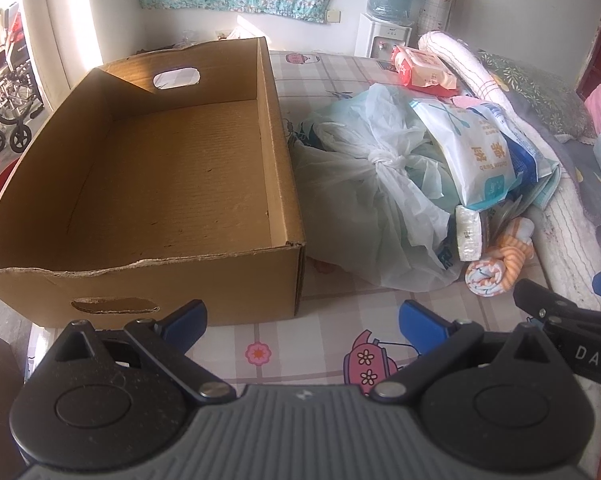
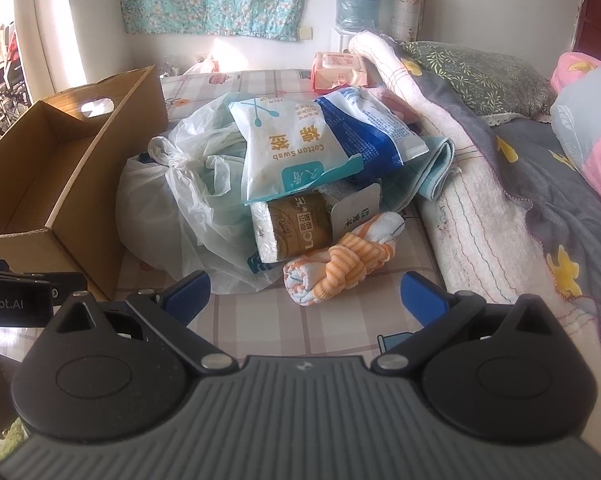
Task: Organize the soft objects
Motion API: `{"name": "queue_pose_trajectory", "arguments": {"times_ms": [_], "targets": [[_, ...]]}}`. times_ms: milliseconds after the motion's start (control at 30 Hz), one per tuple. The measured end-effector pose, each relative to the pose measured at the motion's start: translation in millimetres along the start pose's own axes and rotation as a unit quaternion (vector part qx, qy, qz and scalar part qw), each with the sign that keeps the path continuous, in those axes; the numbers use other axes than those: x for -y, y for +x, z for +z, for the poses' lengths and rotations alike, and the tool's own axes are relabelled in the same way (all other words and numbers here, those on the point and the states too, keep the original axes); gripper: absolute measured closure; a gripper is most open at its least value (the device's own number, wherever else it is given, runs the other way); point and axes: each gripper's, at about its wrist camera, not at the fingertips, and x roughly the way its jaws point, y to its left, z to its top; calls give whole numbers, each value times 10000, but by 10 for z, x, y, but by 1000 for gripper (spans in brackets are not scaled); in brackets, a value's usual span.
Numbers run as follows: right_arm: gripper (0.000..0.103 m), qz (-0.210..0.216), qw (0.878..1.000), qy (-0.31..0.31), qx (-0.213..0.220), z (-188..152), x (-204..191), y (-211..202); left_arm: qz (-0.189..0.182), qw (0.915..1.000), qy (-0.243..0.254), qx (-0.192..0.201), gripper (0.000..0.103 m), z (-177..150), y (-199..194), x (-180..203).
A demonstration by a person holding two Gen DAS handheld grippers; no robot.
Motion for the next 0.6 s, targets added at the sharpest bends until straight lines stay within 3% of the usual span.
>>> {"name": "queue_pose_trajectory", "arguments": {"times_ms": [600], "targets": [[1,6,10000,3,-4,8,-4,16,77,10000,9,-19,0,10,9,9]]}}
